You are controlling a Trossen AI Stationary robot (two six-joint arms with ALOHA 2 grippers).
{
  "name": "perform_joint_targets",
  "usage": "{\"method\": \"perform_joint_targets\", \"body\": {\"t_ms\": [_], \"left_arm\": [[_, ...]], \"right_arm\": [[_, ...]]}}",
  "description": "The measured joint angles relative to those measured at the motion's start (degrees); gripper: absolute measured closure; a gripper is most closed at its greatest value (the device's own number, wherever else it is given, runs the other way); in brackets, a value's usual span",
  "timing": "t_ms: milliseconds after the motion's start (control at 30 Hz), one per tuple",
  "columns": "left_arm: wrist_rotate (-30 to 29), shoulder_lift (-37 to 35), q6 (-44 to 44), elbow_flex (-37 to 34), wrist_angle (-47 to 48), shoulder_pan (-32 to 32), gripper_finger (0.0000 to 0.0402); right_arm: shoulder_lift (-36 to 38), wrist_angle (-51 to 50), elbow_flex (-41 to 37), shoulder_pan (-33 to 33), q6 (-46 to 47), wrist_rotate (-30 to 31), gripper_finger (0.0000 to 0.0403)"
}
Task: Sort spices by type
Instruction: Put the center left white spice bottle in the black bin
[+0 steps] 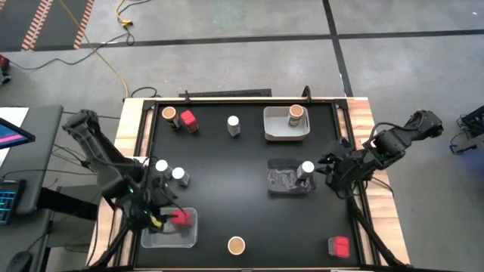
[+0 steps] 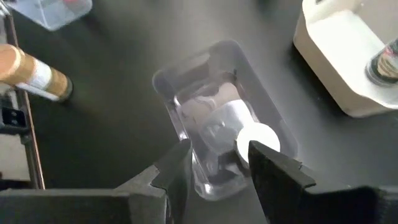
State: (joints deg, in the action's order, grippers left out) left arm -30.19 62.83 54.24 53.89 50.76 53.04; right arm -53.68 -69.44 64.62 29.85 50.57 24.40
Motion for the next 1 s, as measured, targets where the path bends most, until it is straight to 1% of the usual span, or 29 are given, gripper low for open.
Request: {"method": "perform_joint_targets", "body": {"t_ms": [100,200,300,433,500,600,667,700,733,767,800,900,1000], "left_arm": [[-6.24,-4.55,-0.05,0.07,2.29,-0.29,0.0113],[-12.26,-8.39,-0.38,0.07,5.03,-1.93,0.0113],[-15.02,-11.35,-5.68,0.07,5.50,-5.00,0.0113],[-18.12,-13.55,-20.35,0.07,4.62,-10.06,0.0113],[-22.66,-14.17,-29.67,0.07,3.64,-12.74,0.0113],[-32.72,-14.47,-44.76,0.07,-1.33,-17.81,0.0113],[-37.85,-14.49,-51.67,0.07,-6.72,-22.12,0.0113],[-38.68,-14.53,-53.68,0.07,-9.94,-24.57,0.0113],[-38.51,-14.55,-55.03,0.07,-13.03,-27.18,0.0113],[-36.97,-14.56,-56.03,0.07,-15.99,-29.76,0.0113],[-34.41,-14.56,-56.54,0.07,-18.31,-32.13,0.0113],[-23.40,-14.28,-56.85,0.07,-22.82,-37.90,0.0113],[-16.23,-13.02,-56.45,0.07,-24.85,-41.64,0.0113]], "right_arm": [[-1.56,1.10,0.00,0.00,-0.02,0.39,0.0219],[-3.41,1.54,0.00,0.00,0.00,0.44,0.0219],[-5.76,2.23,0.00,0.00,-0.01,0.61,0.0219],[-8.89,3.29,0.00,0.00,0.00,1.45,0.0219],[-10.28,4.60,0.00,-0.12,0.00,1.46,0.0219],[-11.68,7.49,0.00,-1.20,0.00,1.45,0.0224],[-12.17,9.45,0.00,-2.15,-0.06,1.47,0.0232],[-12.34,10.26,0.00,-2.78,-0.08,1.47,0.0237],[-12.37,10.81,0.00,-3.41,-0.61,1.47,0.0243],[-12.37,11.30,0.00,-3.97,-1.24,1.46,0.0248],[-12.32,12.07,0.00,-4.49,-2.11,1.48,0.0254],[-12.03,13.77,0.00,-5.95,-5.36,1.49,0.0269],[-11.84,15.80,0.00,-7.63,-8.74,1.48,0.0278]]}}
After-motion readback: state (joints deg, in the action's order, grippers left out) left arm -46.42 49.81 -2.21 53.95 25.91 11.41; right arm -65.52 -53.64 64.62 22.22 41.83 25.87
